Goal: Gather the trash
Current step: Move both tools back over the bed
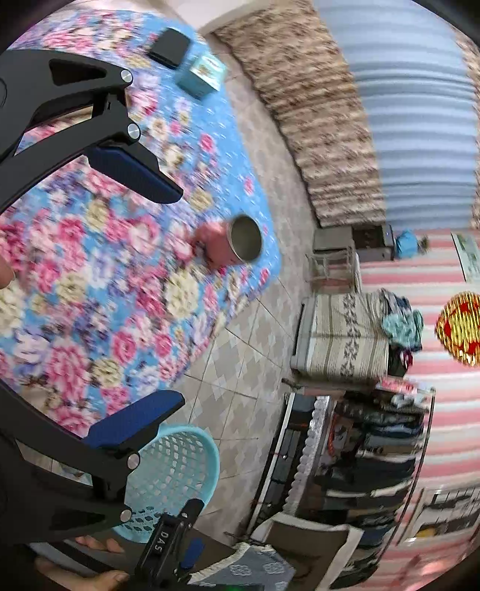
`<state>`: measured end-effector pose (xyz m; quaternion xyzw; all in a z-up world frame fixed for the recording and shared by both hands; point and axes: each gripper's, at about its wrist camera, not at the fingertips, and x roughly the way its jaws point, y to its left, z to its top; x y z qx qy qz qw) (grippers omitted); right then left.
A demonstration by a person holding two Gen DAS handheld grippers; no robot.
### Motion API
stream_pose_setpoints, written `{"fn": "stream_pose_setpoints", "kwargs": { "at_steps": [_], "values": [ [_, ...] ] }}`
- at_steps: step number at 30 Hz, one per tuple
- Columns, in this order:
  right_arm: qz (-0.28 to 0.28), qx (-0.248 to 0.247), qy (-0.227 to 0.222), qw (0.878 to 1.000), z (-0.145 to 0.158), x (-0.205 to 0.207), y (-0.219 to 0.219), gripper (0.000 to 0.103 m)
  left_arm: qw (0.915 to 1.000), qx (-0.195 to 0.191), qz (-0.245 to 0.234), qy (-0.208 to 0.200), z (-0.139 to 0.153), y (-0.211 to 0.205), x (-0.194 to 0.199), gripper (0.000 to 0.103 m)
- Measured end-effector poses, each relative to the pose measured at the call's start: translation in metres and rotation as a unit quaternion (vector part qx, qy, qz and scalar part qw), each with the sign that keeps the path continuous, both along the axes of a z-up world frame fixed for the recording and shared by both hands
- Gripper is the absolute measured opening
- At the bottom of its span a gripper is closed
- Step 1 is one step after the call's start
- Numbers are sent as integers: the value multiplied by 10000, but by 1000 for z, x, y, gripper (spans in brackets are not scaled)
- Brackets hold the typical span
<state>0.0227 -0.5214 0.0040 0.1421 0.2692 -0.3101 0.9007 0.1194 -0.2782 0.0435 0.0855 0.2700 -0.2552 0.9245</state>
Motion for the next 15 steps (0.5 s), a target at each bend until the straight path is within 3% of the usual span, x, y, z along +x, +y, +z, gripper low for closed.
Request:
{"fn": "stream_pose_setpoints", "kwargs": {
  "at_steps": [9, 15],
  "values": [
    [548, -177, -537, 9969, 33, -3, 80, 99, 9979, 26, 636, -98, -4, 83, -33, 98],
    [1346, -234, -768, 9876, 37, 8, 160, 99, 9920, 86, 1254, -138, -14, 152, -49, 98]
  ]
}}
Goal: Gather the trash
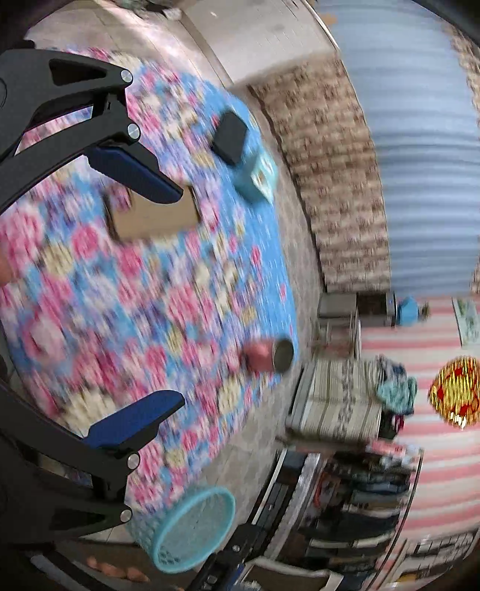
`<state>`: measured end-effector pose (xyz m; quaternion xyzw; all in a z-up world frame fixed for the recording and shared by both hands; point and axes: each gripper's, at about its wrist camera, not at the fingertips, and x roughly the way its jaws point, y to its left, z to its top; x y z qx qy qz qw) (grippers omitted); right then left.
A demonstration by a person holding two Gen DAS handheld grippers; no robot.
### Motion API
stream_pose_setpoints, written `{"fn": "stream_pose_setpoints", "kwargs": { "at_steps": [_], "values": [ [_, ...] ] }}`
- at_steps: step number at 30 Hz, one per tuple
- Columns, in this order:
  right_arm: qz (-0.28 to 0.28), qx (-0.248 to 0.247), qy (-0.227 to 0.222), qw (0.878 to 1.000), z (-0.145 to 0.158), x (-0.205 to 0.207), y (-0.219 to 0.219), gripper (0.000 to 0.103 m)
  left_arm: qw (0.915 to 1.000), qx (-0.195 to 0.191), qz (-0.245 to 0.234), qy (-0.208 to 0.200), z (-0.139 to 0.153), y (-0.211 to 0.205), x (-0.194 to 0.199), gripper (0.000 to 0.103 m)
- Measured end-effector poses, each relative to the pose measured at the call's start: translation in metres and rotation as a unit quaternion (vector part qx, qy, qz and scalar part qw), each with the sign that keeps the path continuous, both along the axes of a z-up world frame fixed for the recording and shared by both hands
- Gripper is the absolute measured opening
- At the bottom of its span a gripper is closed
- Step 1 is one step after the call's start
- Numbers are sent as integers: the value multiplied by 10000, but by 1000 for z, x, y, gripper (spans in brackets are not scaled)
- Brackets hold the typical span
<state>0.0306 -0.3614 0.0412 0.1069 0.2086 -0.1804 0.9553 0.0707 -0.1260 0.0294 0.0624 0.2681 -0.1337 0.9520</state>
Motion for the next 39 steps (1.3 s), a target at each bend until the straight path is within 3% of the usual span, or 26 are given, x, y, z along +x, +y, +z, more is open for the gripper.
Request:
{"fn": "stream_pose_setpoints", "kwargs": {
  "at_steps": [7, 13, 23, 39],
  "values": [
    [880, -140, 59, 9960, -17, 11, 88, 99, 9972, -18, 724, -203, -10, 71, -15, 98],
    [1124, -598, -73, 9918, -29, 0, 137, 99, 9943, -174, 1030, -202, -21, 100, -28, 98],
    [1221, -765, -135, 9895, -31, -18, 153, 99, 9925, -297, 1128, -374, -25, 104, -40, 98],
    [1033, -649, -37, 9925, -43, -22, 149, 99, 9950, -311, 939, -149, -41, 101, -28, 98]
  ]
}}
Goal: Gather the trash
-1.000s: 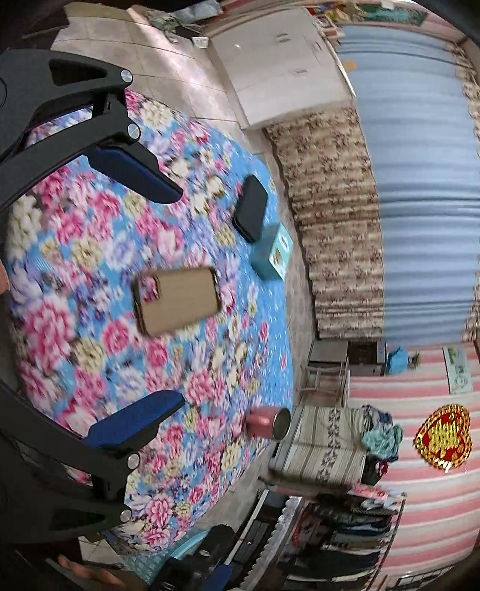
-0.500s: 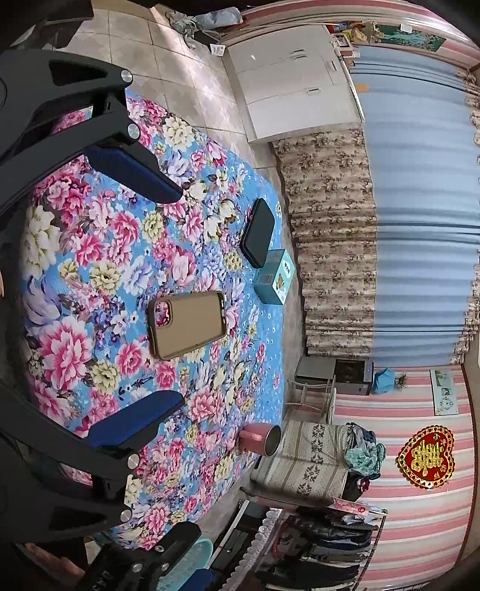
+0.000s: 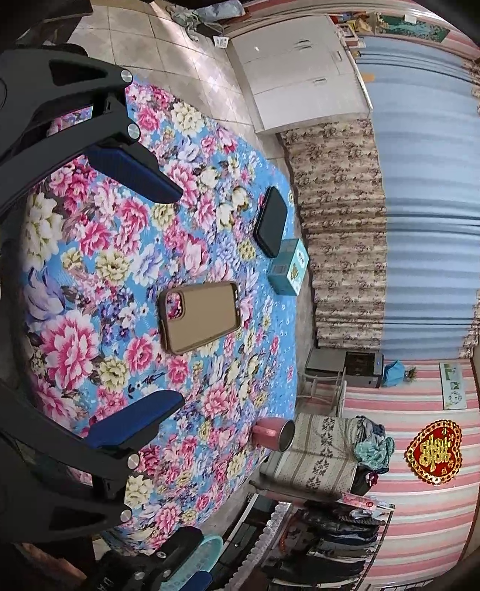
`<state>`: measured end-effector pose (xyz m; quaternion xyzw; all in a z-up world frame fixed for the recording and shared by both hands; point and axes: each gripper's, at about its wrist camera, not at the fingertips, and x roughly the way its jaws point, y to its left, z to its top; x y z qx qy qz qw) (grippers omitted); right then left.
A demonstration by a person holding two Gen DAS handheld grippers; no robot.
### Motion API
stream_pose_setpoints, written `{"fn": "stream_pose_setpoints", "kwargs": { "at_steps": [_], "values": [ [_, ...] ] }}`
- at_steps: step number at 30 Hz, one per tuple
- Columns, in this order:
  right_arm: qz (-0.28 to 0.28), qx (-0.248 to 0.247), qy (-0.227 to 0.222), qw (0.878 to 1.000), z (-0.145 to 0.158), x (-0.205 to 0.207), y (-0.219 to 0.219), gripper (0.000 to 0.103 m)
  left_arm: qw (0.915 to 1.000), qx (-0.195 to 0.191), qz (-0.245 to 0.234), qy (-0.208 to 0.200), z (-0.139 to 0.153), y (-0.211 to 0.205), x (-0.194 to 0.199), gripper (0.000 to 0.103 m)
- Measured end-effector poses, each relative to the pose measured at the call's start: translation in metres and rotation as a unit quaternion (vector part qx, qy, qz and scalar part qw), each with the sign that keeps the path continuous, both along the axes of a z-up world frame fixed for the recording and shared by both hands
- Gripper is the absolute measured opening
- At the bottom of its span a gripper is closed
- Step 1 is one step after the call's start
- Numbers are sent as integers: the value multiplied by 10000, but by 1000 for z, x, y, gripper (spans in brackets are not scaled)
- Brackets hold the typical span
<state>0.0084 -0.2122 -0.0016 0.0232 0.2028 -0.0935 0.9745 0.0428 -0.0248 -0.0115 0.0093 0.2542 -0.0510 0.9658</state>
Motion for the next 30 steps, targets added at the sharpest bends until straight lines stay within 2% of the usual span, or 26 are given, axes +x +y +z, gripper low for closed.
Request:
{"fn": "stream_pose_setpoints", "kwargs": {
  "at_steps": [11, 30],
  "values": [
    [-14, -57, -12, 10000, -1, 0, -1, 99, 9997, 168, -95, -133, 1, -8, -4, 98],
    [53, -76, -24, 10000, 1, -2, -1, 99, 9993, 161, -26, -340, 7, -5, -10, 98]
  ]
}}
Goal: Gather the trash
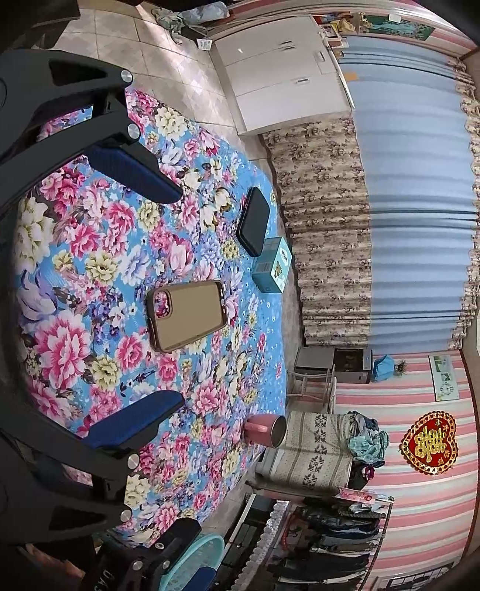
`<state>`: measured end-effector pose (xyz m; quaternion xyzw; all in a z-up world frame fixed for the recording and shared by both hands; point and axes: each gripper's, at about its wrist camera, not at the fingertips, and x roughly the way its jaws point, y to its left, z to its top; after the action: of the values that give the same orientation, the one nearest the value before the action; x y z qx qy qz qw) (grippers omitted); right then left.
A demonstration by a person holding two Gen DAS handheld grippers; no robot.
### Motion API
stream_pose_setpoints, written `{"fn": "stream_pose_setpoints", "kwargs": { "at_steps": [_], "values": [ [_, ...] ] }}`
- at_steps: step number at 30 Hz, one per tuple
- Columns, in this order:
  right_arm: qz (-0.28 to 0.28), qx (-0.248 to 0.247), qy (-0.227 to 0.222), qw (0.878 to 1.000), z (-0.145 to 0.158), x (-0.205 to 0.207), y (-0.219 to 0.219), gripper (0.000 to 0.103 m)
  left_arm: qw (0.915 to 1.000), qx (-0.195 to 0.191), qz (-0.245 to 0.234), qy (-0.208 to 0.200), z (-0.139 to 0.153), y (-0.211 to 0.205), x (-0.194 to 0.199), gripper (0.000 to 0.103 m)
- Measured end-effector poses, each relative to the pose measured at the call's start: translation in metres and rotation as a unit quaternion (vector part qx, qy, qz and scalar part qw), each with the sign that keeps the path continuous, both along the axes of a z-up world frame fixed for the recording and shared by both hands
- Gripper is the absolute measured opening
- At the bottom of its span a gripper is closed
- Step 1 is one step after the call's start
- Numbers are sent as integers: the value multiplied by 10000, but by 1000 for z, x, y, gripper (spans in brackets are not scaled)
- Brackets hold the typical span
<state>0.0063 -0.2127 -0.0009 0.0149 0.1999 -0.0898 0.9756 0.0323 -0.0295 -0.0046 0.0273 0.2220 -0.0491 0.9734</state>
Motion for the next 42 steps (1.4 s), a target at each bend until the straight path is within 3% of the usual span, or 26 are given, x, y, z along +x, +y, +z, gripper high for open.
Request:
{"fn": "stream_pose_setpoints", "kwargs": {
  "at_steps": [42],
  "values": [
    [18, -13, 8, 10000, 0, 0, -1, 99, 10000, 20, 37, -72, 3, 1, 0, 98]
  ]
}}
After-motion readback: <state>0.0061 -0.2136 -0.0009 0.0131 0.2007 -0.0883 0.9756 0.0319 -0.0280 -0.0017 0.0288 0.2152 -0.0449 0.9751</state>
